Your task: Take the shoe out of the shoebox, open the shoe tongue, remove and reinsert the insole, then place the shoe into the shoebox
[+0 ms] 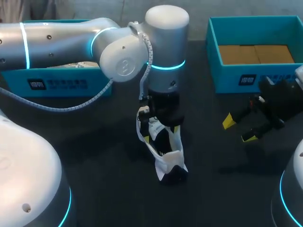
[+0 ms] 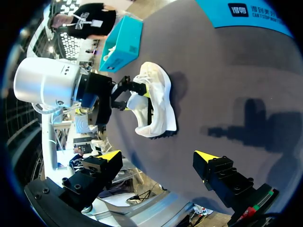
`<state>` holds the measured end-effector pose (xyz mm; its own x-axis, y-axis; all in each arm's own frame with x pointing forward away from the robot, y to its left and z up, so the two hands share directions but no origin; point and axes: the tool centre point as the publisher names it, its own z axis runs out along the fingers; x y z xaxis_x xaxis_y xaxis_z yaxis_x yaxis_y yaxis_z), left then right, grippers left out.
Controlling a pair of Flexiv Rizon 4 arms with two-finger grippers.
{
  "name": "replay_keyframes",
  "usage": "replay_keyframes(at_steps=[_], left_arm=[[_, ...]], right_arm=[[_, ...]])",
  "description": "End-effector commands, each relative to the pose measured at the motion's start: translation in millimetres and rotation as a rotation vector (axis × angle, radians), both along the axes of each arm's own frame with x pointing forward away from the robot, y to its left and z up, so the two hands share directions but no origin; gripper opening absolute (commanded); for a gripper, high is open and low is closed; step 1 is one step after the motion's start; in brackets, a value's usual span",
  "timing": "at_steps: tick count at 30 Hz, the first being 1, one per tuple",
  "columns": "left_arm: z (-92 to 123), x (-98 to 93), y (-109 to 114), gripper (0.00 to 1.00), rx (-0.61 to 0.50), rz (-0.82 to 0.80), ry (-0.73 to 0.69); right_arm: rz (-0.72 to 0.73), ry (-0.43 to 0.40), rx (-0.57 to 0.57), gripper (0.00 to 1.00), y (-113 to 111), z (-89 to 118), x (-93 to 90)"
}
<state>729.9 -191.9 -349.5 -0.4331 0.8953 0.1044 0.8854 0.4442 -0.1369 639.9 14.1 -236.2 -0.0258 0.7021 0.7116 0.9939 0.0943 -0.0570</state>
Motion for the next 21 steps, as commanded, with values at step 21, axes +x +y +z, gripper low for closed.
replay_keyframes(at_steps=[21], left_arm=[[15.7,-2.6,3.5,1.0,-0.03,-0.001,-0.025]], right_arm=[[-0.003,-0.001,-0.004,1.0,0.5,-0.1,-1.6]])
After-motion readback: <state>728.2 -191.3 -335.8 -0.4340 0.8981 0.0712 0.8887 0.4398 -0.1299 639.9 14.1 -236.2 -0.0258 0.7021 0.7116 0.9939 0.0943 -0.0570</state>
